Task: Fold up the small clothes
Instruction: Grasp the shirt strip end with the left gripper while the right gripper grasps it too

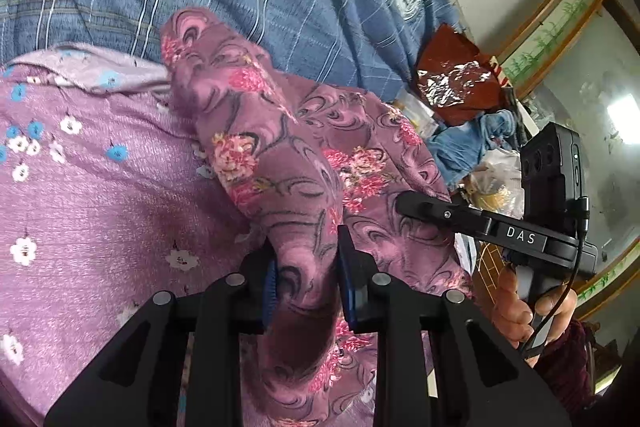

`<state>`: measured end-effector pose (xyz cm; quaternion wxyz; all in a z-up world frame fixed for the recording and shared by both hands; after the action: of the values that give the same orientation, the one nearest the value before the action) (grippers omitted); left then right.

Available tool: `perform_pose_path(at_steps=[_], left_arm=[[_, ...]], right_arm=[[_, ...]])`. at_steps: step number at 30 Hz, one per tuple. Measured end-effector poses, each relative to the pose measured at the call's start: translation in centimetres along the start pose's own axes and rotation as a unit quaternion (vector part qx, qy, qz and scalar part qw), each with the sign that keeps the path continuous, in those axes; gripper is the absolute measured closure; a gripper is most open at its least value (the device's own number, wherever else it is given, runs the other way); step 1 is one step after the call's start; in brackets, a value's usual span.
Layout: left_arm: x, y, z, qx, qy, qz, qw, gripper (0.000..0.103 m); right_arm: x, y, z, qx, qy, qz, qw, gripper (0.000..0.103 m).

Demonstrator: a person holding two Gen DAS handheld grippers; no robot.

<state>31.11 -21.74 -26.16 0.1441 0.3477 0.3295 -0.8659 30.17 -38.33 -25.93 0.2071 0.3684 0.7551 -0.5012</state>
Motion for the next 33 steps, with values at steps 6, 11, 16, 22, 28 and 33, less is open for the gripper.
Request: perform_pose_path(at_steps=[6, 11, 16, 22, 28, 33], left_arm=[[-0.8, -3.1, 1.2, 0.017, 0.009, 0.017, 0.9997, 0.080], [-0.8, -5.8, 0.6, 0.018, -0.005, 0.023, 0.9996, 0.080], [0.7, -8.3, -2.0, -0.013, -0.017, 0.018, 0.9996, 0.080], [4.2, -8.5, -7.2, -0.077, -0.043, -0.018, 0.9959, 0.080], [5.2, -8.1, -10.2, -0.091, -0.071, -0.023, 0.9930, 0.074], [7.0, -6.7, -11.1, -0.101, -0.115, -0.051, 0.9869, 0.030]], right_arm=[[0.3, -2.5, -3.8, -0.010, -0.020, 0.021, 1.000, 0.082], [1.4, -3.3, -6.1, -0.028, -0.019, 0.018, 0.999, 0.082], [3.3, -2.6, -9.0, -0.054, -0.019, 0.002, 0.998, 0.082], [6.9, 0.8, -10.5, -0.063, -0.005, -0.028, 0.998, 0.083], [7.6, 2.8, -9.0, -0.036, 0.016, -0.020, 0.999, 0.079], [8.3, 4.0, -7.1, -0.002, -0.002, -0.050, 0.999, 0.040]])
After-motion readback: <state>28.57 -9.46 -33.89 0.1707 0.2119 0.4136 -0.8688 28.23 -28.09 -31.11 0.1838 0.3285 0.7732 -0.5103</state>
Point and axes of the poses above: each gripper's, at about its wrist camera, not at the fingertips, and y roughly the way its jaws point, z to its right, x to its underside, the point moved 10 cm from there along y, roughly the way its jaws point, and after that the axes turned 11 degrees about z, right-handed, at the moved point
